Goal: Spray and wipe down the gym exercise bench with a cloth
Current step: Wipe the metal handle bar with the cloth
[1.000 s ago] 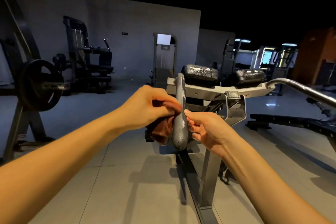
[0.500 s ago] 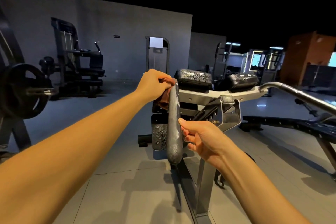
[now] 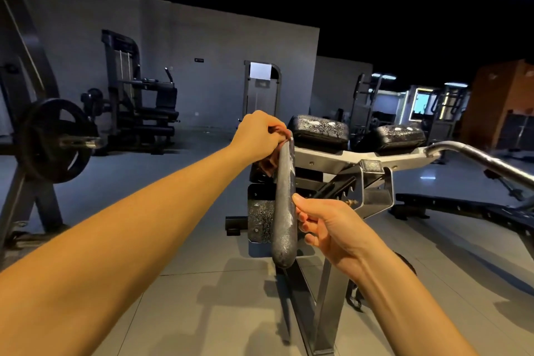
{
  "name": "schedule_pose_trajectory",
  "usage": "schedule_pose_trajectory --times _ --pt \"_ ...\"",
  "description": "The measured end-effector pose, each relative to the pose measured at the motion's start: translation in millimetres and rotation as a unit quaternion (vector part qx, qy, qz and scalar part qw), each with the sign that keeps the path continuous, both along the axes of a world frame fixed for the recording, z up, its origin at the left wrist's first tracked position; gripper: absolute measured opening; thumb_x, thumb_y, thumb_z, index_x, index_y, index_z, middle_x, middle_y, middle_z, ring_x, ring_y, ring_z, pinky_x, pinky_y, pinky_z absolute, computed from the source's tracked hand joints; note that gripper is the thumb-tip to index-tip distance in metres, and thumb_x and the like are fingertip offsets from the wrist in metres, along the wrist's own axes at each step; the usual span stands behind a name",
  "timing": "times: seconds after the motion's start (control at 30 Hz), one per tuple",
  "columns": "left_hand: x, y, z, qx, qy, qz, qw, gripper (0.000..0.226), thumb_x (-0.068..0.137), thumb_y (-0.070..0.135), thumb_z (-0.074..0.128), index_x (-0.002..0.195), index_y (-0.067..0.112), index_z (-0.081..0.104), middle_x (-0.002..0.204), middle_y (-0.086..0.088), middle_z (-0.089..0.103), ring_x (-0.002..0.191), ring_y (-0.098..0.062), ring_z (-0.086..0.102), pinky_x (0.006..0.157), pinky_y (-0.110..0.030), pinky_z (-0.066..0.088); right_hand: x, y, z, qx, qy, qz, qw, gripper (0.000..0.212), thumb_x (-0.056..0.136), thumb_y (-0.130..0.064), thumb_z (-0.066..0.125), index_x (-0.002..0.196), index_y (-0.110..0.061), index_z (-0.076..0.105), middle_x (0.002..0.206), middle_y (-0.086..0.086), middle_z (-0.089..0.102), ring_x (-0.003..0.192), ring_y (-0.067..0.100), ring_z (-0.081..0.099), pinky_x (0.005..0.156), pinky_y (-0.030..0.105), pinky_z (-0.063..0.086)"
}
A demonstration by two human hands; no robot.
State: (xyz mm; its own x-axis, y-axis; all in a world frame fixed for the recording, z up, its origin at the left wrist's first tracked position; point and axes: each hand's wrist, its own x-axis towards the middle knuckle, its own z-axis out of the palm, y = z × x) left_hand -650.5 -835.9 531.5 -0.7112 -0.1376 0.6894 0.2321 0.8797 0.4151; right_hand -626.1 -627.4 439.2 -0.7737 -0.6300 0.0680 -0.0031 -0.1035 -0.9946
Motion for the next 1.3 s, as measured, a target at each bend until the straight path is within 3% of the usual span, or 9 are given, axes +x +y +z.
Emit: schedule_pose_trajectory --times 0.13,0.4,0.53,0.67,0.8,0.97,1.1,1.2,1.3 --pt "8 -3 -5 0.004 -0.001 -0.007 1.000 0.016 0.095 0.015 0.070 0.103 0.022 0.083 0.100 0.002 0.077 0.092 -0.012 0.066 0.095 -0.041 0.055 1 -1 3 0.006 -0.010 -0.005 1.000 0.018 0.087 -0.031 0.077 0.086 -0.014 0.073 0.070 -0.003 0.053 0.061 0.007 0.044 0.058 0.022 0.034" --pt "159 35 -76 0.055 0.006 -0.156 0.986 0.018 0.094 0.014 0.072 0.107 0.022 0.081 0.098 0.008 0.074 0.095 -0.017 0.070 0.085 -0.024 0.055 5 0 6 0.004 -0.032 0.017 0.999 0.027 0.070 -0.038 0.079 0.083 -0.017 0.069 0.068 -0.006 0.053 0.059 0.006 0.045 0.056 0.022 0.032" --pt "132 37 -67 0.076 0.033 -0.112 0.990 0.015 0.092 0.014 0.074 0.099 0.023 0.083 0.094 0.012 0.076 0.093 -0.010 0.069 0.085 -0.022 0.054 3 1 5 0.013 -0.018 0.007 1.000 0.020 0.075 -0.037 0.078 0.079 -0.019 0.071 0.067 -0.007 0.054 0.062 0.007 0.045 0.060 0.024 0.033" --pt "76 23 -47 0.126 0.041 -0.059 0.989 0.016 0.090 0.013 0.074 0.096 0.024 0.083 0.094 0.013 0.078 0.096 -0.005 0.071 0.096 -0.038 0.057 5 0 8 0.022 -0.015 -0.012 1.000 0.018 0.088 -0.032 0.076 0.076 -0.020 0.072 0.067 -0.008 0.055 0.061 0.008 0.045 0.060 0.024 0.035" --pt "92 28 -56 0.087 0.038 -0.053 0.994 0.016 0.093 0.017 0.073 0.103 0.025 0.082 0.099 0.011 0.076 0.097 -0.008 0.069 0.094 -0.038 0.056 9 2 11 0.027 -0.026 -0.002 0.999 0.025 0.088 -0.035 0.075 0.067 -0.022 0.074 0.068 -0.008 0.055 0.062 0.008 0.045 0.061 0.025 0.033" --pt "180 44 -84 0.067 -0.010 -0.162 0.984 0.019 0.094 0.014 0.071 0.109 0.023 0.080 0.101 0.006 0.075 0.100 -0.019 0.070 0.088 -0.027 0.056 11 4 13 0.040 -0.006 0.018 0.999 0.024 0.075 -0.040 0.077 0.060 -0.022 0.075 0.070 -0.007 0.054 0.067 0.009 0.046 0.064 0.026 0.035" --pt "182 45 -76 0.034 -0.014 -0.157 0.987 0.018 0.093 0.018 0.072 0.107 0.026 0.081 0.100 0.010 0.075 0.100 -0.014 0.070 0.087 -0.021 0.053 7 4 11 0.040 -0.002 0.016 0.999 0.027 0.087 -0.035 0.075 0.064 -0.022 0.077 0.069 -0.008 0.055 0.067 0.008 0.047 0.064 0.026 0.036" --pt "139 39 -59 -0.003 0.015 -0.088 0.996 0.016 0.093 0.021 0.073 0.103 0.029 0.082 0.099 0.013 0.075 0.097 -0.009 0.068 0.092 -0.035 0.054 6 4 8 0.032 -0.007 0.009 0.999 0.023 0.091 -0.034 0.073 0.072 -0.020 0.076 0.070 -0.007 0.055 0.064 0.007 0.046 0.064 0.026 0.034" --pt "118 36 -49 0.014 0.015 -0.049 0.999 0.016 0.093 0.021 0.073 0.103 0.029 0.082 0.099 0.012 0.075 0.095 -0.008 0.067 0.093 -0.043 0.055 7 2 7 0.026 -0.018 0.003 0.999 0.019 0.089 -0.035 0.074 0.078 -0.020 0.074 0.070 -0.006 0.055 0.062 0.008 0.046 0.063 0.027 0.032"
